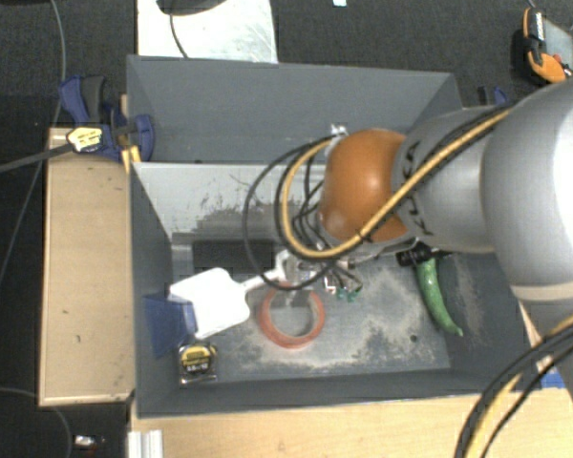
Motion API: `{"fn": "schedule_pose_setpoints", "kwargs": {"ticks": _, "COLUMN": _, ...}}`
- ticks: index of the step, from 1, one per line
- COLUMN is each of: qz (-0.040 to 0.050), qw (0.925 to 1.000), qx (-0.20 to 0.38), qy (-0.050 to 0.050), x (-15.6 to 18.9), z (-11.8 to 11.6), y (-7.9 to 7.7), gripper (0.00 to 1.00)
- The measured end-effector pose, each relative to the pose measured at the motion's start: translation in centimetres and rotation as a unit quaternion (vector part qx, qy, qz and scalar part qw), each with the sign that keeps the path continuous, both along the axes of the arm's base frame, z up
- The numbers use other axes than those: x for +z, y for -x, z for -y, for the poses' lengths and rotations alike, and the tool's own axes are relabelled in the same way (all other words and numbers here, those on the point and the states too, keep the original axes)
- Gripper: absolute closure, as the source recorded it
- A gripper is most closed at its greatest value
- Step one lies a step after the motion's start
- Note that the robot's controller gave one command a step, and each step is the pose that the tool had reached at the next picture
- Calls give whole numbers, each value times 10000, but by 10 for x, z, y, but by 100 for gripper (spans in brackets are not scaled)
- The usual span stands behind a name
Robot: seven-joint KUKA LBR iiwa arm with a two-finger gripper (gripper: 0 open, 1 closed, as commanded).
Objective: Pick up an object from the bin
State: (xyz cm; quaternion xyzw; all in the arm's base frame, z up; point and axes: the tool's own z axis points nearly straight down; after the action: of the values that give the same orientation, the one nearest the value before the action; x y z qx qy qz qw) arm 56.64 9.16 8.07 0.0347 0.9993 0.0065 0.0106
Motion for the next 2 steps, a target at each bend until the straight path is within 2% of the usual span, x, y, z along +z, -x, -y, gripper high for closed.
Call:
{"fn": "schedule_pose_setpoints", "kwargs": {"ticks": 1, "qz": -32, "qw": 9998, "qx": 172, "qy": 9, "x": 5, "z": 13, "y": -6, "gripper": 100}}
{"fn": "schedule_pose_setpoints", "kwargs": {"ticks": 2, "qz": 22, "qw": 9999, "qx": -106, "qy": 4, "x": -6, "z": -6, "y": -3, "gripper": 100}}
